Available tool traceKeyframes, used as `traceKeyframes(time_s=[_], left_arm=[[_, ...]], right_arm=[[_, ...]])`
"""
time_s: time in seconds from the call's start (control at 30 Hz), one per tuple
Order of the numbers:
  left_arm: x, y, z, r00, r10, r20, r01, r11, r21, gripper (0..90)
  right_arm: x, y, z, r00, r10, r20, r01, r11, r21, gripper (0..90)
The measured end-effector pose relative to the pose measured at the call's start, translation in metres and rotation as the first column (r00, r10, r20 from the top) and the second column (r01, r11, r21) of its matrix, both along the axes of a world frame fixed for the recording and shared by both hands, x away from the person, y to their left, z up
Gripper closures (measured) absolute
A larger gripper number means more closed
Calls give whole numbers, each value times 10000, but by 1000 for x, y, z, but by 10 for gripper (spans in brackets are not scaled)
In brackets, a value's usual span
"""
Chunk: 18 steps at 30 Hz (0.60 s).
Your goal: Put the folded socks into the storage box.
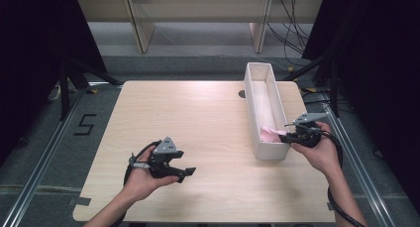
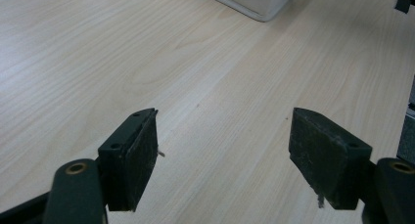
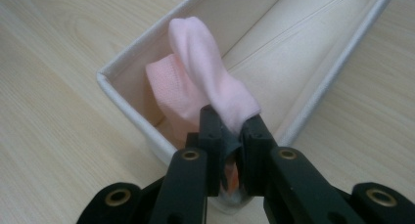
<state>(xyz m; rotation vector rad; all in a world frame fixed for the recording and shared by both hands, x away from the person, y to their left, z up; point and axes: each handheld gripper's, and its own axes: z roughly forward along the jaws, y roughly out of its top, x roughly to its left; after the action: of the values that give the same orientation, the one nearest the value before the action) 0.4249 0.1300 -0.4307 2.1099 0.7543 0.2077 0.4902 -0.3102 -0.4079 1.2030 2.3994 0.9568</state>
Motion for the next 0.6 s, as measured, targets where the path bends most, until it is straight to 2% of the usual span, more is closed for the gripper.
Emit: traceKeyframes(time_s=[0.17, 0.27, 0.37, 0.4, 0.6], left_arm=[[0, 0, 0, 10000, -1, -1, 1, 10000, 63, 263], [0, 0, 1, 10000, 6, 19, -6, 10000, 51, 263], [0, -1, 1, 10000, 10, 2, -10, 10000, 32, 263], [0, -1, 1, 10000, 8, 2, -8, 10000, 35, 263], [0, -1, 1, 10000, -9, 12, 9, 10000, 30, 263]], right_arm=[[-1, 1, 1, 9999, -142, -34, 142, 9998, 157, 813], [0, 0, 0, 9997, -45, 229, 43, 9999, 92, 805], [-1, 0, 0, 9998, -102, 171, 99, 9998, 175, 791], [-1, 0, 3, 10000, -81, -30, 81, 10000, 42, 789], [-2, 0, 3, 9999, -100, 19, 100, 10000, 3, 781]])
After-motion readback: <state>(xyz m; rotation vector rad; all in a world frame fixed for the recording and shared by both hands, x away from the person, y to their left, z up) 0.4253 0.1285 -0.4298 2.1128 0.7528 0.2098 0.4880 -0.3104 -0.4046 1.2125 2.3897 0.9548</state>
